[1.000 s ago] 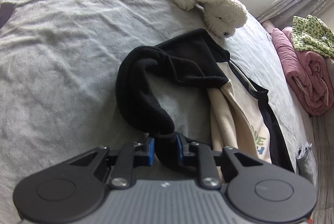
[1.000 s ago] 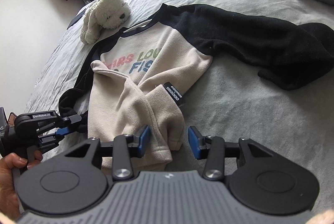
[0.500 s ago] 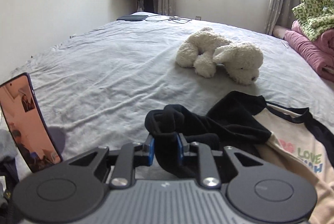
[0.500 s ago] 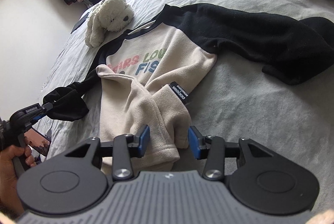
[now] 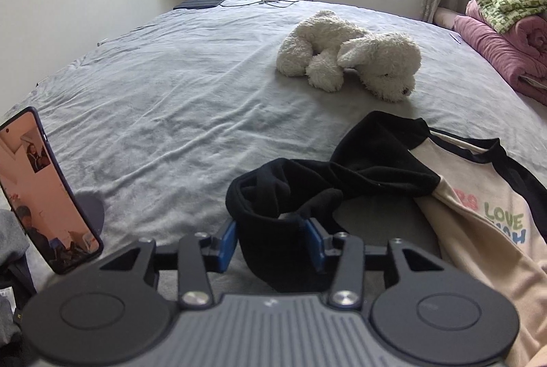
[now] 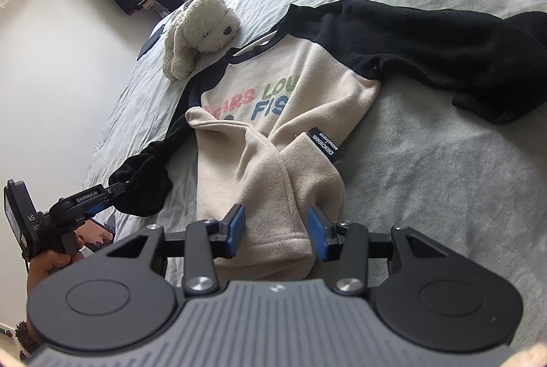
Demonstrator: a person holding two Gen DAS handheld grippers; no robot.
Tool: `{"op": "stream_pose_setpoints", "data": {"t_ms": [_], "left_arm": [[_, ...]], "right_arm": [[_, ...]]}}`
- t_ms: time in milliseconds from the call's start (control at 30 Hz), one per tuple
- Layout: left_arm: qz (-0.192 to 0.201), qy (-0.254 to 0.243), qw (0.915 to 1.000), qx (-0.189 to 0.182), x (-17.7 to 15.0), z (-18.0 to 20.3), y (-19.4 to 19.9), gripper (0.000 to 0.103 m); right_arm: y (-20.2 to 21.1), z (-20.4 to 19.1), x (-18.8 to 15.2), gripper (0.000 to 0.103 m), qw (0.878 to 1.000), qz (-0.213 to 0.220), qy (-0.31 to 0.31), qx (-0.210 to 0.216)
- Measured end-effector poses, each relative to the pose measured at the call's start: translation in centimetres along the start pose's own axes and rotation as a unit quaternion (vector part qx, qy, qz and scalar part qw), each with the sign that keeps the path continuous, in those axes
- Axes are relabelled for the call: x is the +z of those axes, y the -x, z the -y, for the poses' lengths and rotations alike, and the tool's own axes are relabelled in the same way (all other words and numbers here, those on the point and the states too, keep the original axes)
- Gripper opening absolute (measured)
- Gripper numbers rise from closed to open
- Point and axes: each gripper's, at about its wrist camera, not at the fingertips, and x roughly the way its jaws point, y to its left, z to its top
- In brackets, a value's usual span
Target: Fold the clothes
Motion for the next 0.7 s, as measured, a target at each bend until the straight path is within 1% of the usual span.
{"op": "stream_pose_setpoints", "data": {"t_ms": [33, 100, 167, 267, 367, 600, 700], "left_arm": [[-0.003, -0.003, 1.0000, -0.005, -0.2, 0.1, 0.2, 0.047], [-0.013, 0.000, 0.9995, -0.030, -0.5, 0.4, 0.6, 0.048], [-0.026, 0.007, 0.9974, -0.067, -0.9, 0.7, 0.9, 0.048], [-0.049, 0.015, 0.9904, -0.128, -1.6, 1.4, 1.2, 0.048], [-0.073, 0.007, 0.9818, -0.175, -2.5, 2.5, 1.3, 0.048], [-0.097, -0.025, 0.9729, -0.208, -3.8, 4.3, 1.4, 0.048], [-0.109, -0.031, 0.9671, -0.228, -4.2, 4.8, 1.6, 0.048]], "right_arm": [[0.1, 0.0, 0.0, 0.045, 1.000, 0.001, -0.001, 0.001], [0.2, -0.1, -0.1, 0.045, 1.000, 0.002, 0.000, 0.003], [0.4, -0.1, -0.2, 0.045, 1.000, 0.002, 0.000, 0.003], [0.5, 0.0, -0.4, 0.047, 1.000, 0.003, -0.001, 0.000], [0.3, 0.2, -0.6, 0.047, 1.000, 0.001, -0.005, -0.006], [-0.4, 0.8, -1.3, 0.047, 1.000, -0.002, -0.014, -0.020], [-0.8, 1.0, -1.6, 0.047, 1.000, -0.006, -0.019, -0.022]]}}
